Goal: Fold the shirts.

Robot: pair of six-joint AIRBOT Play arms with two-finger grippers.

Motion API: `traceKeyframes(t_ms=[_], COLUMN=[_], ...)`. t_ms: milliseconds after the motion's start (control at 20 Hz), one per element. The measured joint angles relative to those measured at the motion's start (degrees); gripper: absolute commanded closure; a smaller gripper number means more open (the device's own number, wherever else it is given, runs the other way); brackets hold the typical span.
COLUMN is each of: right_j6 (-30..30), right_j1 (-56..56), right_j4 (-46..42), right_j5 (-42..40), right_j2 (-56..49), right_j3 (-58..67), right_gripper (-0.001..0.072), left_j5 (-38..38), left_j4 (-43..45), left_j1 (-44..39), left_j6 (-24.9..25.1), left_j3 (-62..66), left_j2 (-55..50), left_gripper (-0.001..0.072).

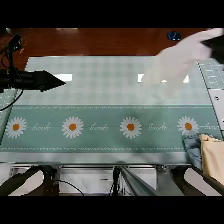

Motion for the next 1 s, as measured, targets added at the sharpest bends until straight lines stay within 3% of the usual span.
traceKeyframes(t_ms=[150, 350, 700, 1000], right_j6=[5.35, 7.04, -1.36, -4.57], right_j1=[-12.55, -26.69, -38.62, -40.04], right_j4=[-6.40, -19.63, -51.47, -68.59], right_j5=[8.46, 20.37, 25.42, 26.77], right_j2=[4.02, 7.72, 13.66, 17.20], right_j3=[1.20, 1.73, 1.66, -5.07], right_gripper=[0.0687, 0.0687, 0.0687, 0.0688], left_j5=[0.00, -0.02, -0.02, 4.24], left_j4=[-0.02, -0.17, -2.32, -2.73], left_j1=[0.00, -0.02, 0.02, 0.20], left_j6=[0.39, 0.59, 0.85, 1.60], left_j3=[0.00, 0.00, 0.00, -0.02], left_j2=[0.00, 0.00, 0.00, -0.02], left_gripper=[0.0446, 0.0446, 0.0446, 0.0447])
